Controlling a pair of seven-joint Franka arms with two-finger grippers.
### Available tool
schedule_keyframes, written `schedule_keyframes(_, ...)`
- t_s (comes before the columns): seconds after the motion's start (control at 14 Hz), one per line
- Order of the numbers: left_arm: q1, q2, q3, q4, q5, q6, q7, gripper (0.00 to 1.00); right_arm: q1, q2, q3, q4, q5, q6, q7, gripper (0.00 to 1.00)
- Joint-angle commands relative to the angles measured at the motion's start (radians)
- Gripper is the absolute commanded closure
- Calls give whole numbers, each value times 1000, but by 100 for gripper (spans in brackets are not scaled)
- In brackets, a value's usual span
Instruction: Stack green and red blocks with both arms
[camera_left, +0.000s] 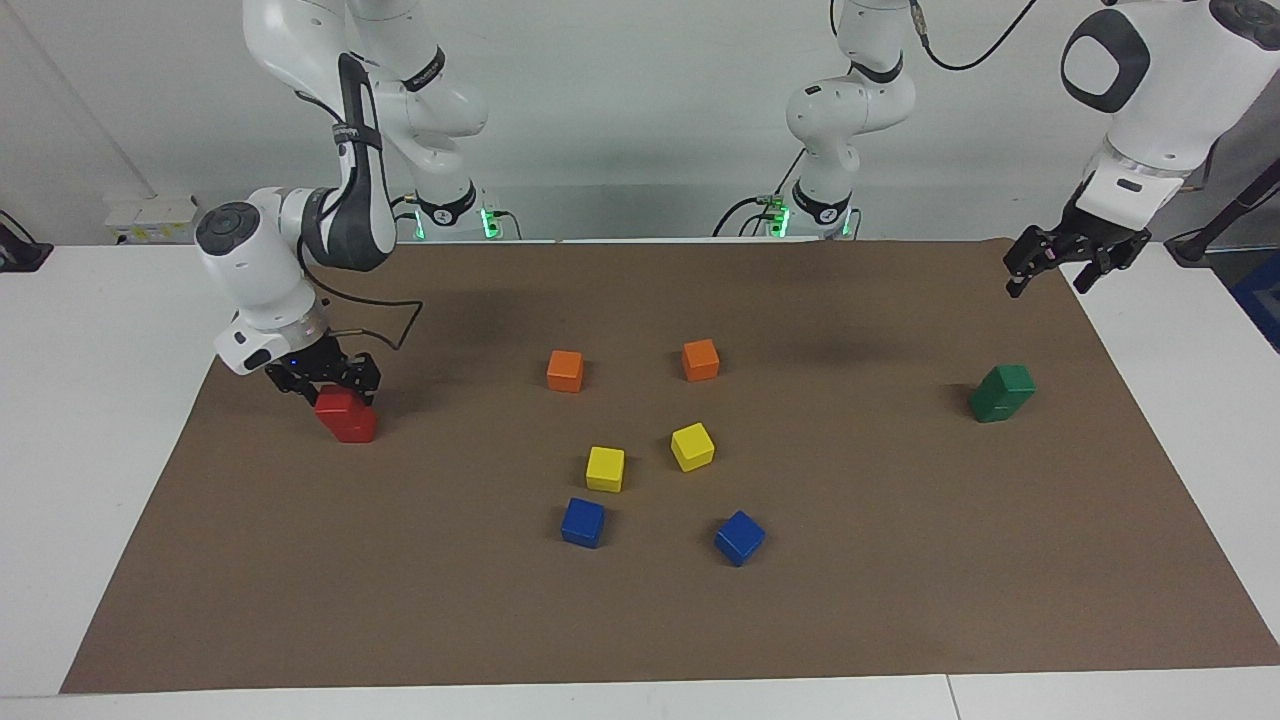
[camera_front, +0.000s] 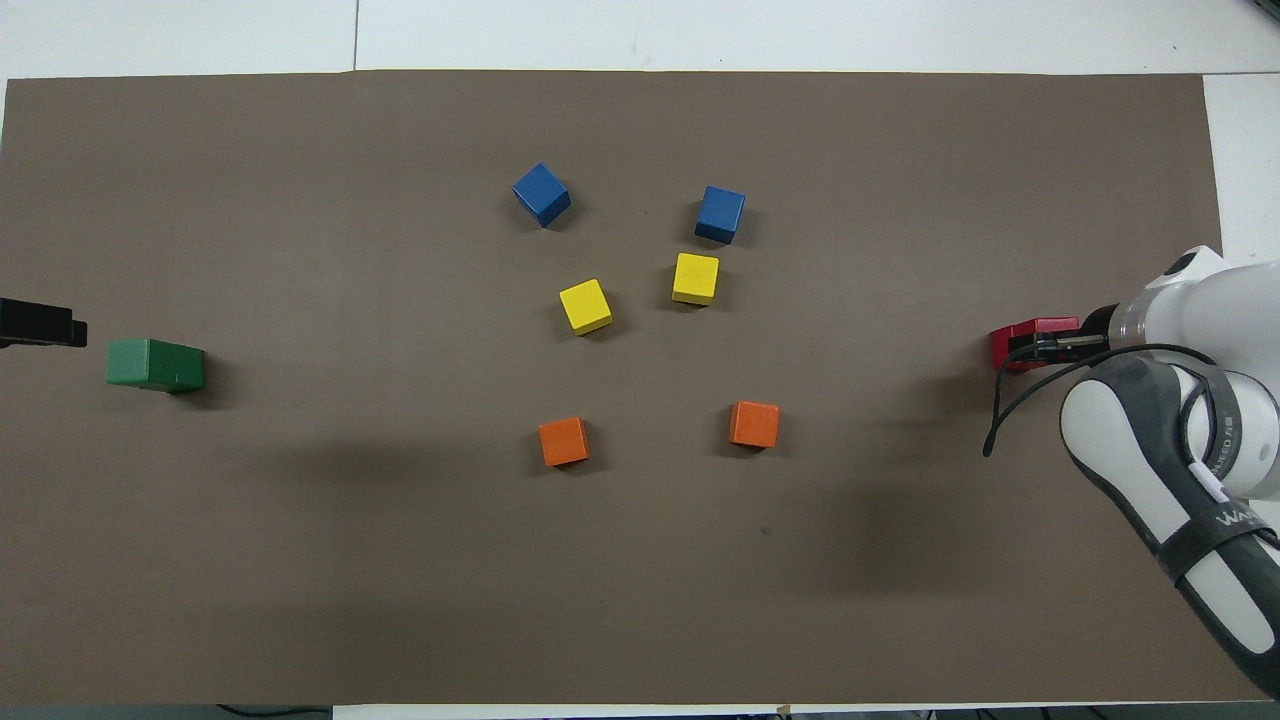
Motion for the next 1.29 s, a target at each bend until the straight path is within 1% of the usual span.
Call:
schedule_keyframes(0.0, -64, -6, 24, 11, -15, -18, -24, 0, 24, -16, 11, 45, 12, -14, 54, 0)
schedule_keyframes(0.14, -153, 2, 107, 25, -13, -23, -24, 0, 45, -33, 13, 97, 13, -85, 70, 0)
schedule_keyframes(0.21, -178, 8, 130, 27, -12, -23, -24, 0, 50, -42, 14, 126, 13, -131, 74, 0)
schedule_keyframes(0.36, -181, 43, 132, 42, -12, -40, -24, 0, 71, -71, 14, 199, 13, -236, 85, 0)
schedule_keyframes(0.5, -209, 48, 136, 65, -12, -47, -24, 0, 79, -96, 14, 273, 13, -356, 85, 0)
schedule_keyframes(0.71, -245, 42, 173, 64, -12, -38, -23, 0, 79, -154, 14, 330, 13, -485, 77, 0)
schedule_keyframes(0.93, -246, 36, 173, 64, -12, -49, -23, 0, 75, -190, 8, 372, 13, -586, 68, 0)
schedule_keyframes(1.21, -247, 34, 172, 64, -12, -63, -23, 0, 61, -174, 5, 453, 12, -662, 65, 0)
